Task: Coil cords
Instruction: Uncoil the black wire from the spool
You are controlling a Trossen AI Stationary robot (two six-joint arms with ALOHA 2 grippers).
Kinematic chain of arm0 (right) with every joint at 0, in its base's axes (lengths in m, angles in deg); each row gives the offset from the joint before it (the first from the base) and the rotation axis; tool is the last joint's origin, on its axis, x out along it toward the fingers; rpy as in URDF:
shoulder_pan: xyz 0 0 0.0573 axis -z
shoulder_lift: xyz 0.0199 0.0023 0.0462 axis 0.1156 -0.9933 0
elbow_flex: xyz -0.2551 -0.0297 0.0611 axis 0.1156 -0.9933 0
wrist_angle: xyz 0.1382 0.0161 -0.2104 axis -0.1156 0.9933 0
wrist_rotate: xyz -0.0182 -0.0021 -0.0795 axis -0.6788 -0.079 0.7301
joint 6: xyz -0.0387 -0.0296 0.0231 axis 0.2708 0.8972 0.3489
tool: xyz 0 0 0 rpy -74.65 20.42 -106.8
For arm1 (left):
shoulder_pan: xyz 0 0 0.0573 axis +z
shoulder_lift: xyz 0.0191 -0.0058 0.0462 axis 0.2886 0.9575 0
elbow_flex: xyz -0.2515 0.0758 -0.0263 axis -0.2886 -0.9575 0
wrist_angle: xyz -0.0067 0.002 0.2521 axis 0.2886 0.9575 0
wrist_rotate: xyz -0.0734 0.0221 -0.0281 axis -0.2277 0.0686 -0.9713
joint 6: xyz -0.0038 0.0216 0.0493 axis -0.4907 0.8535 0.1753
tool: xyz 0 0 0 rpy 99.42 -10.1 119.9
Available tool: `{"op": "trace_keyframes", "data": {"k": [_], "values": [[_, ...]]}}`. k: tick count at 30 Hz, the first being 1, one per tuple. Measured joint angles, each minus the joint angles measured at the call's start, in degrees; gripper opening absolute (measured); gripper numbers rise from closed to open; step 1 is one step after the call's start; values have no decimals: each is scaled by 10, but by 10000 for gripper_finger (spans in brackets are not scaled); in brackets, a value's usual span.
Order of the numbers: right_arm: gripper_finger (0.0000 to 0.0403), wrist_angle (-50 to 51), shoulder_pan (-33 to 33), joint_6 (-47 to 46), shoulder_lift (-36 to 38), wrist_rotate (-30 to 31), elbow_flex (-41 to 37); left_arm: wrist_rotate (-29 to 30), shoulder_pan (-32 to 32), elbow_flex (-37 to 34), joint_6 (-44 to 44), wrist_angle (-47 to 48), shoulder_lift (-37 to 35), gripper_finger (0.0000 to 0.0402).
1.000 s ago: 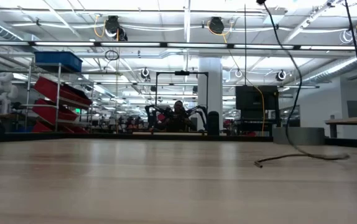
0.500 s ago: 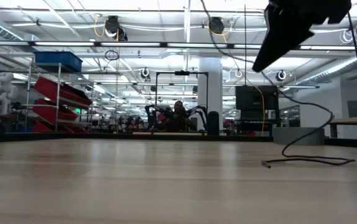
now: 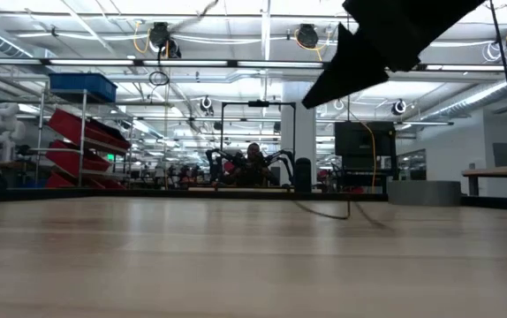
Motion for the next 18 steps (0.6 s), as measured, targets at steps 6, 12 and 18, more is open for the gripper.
{"op": "trace_keyframes", "data": {"k": [6,12,18], "values": [[96,-138,0,117,0,26,0,0,0,0,-1,5,0,1],[102,-323,6,269,0,27,0,0,0,0,-1,11,0,1],[103,-446,20,362,0,23,1,0,0,0,-3,11,0,1]]}}
